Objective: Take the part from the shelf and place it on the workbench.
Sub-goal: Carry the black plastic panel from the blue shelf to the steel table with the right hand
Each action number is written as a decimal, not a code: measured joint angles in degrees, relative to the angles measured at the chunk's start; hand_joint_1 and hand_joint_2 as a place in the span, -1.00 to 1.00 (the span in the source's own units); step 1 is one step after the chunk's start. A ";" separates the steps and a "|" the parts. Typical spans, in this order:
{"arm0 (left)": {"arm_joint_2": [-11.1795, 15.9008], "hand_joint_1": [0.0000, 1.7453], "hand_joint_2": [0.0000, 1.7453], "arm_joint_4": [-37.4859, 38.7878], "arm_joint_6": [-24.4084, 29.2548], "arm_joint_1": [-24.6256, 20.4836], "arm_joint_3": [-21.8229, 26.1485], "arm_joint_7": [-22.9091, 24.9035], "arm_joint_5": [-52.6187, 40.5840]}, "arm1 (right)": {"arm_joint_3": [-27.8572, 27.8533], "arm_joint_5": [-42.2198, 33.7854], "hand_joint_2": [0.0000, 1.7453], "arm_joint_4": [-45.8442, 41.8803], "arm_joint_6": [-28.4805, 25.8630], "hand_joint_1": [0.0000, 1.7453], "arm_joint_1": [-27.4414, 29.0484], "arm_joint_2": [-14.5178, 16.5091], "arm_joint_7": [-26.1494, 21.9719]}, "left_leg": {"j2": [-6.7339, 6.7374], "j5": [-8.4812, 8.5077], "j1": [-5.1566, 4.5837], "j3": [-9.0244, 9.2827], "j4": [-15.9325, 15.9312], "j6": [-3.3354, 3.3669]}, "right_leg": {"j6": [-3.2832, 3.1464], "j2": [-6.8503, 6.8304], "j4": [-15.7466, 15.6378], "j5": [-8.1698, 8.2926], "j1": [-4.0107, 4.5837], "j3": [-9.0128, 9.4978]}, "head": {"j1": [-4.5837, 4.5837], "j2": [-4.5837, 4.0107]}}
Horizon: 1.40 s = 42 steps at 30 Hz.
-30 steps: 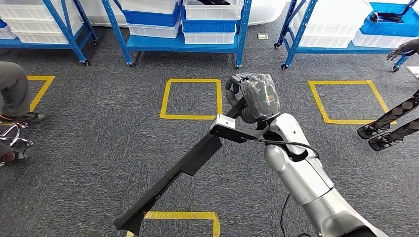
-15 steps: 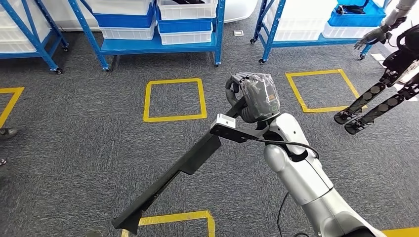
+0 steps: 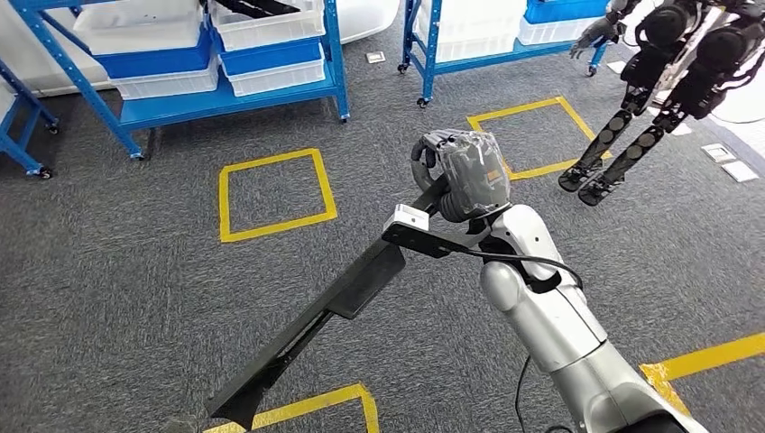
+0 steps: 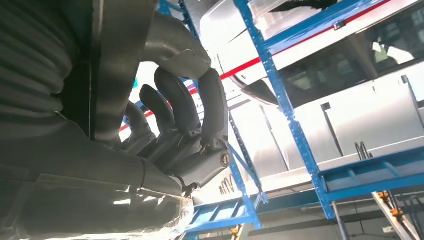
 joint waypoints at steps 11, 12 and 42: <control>0.00 -1.00 1.00 0.01 0.34 0.03 -0.02 -0.11 0.28 | -0.09 0.02 1.00 0.00 0.49 0.74 0.12 0.33 -0.01 | -3.15 6.41 0.63 5.12 -11.36 1.39 | 1.86 5.97 1.03 0.50 0.19 -2.13 | 0.07 0.00; -0.02 -1.00 1.00 0.01 0.35 -0.02 -0.02 -0.14 0.28 | -0.18 0.02 1.00 0.00 0.50 0.74 0.06 0.26 -0.01 | -2.37 6.67 0.66 5.22 -11.71 1.87 | 1.99 4.51 2.24 -0.14 0.34 -2.95 | 0.21 0.00; 0.05 -1.00 1.00 0.02 -0.85 0.16 0.07 -0.55 2.19 | 0.35 -0.39 1.00 0.32 0.82 0.74 -0.77 0.40 0.02 | -3.04 6.08 0.84 4.86 -10.84 1.82 | 2.25 6.26 1.73 0.61 0.12 -3.12 | 0.50 0.00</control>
